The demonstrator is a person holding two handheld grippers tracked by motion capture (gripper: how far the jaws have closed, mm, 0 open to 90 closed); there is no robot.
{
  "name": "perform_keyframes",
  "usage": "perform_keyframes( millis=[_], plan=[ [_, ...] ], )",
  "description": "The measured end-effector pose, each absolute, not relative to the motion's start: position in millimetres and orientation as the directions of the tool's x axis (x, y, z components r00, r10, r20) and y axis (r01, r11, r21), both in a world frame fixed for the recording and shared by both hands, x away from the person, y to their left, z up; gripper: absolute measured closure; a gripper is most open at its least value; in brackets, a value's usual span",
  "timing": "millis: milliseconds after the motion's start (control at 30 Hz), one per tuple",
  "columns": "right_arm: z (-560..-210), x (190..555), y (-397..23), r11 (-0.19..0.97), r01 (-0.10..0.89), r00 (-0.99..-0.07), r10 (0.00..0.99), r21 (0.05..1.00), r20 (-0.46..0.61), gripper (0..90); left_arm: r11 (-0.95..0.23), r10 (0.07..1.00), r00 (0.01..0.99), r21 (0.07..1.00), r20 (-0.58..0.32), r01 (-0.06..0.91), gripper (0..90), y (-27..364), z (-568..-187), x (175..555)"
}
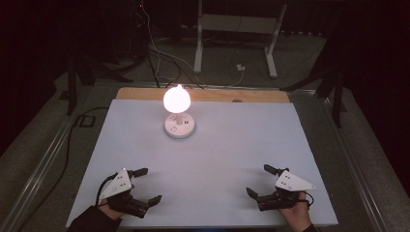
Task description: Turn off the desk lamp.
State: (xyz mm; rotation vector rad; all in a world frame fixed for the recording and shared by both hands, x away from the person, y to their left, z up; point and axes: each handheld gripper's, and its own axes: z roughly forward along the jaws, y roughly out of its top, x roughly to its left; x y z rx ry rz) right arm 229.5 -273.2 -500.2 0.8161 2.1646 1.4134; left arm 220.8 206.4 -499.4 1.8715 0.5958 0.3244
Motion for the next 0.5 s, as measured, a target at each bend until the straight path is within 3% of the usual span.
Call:
perform_keyframes(
  millis=[500],
  plan=[
    [-499.6, 230.0, -271.9, 0.319, 0.242, -0.746, 0.666, 0.916, -0.035, 0.0, -0.288, 0.535, 0.843, 0.927, -0.053, 0.241, 0.3, 205.3, -499.4, 220.0]
  ],
)
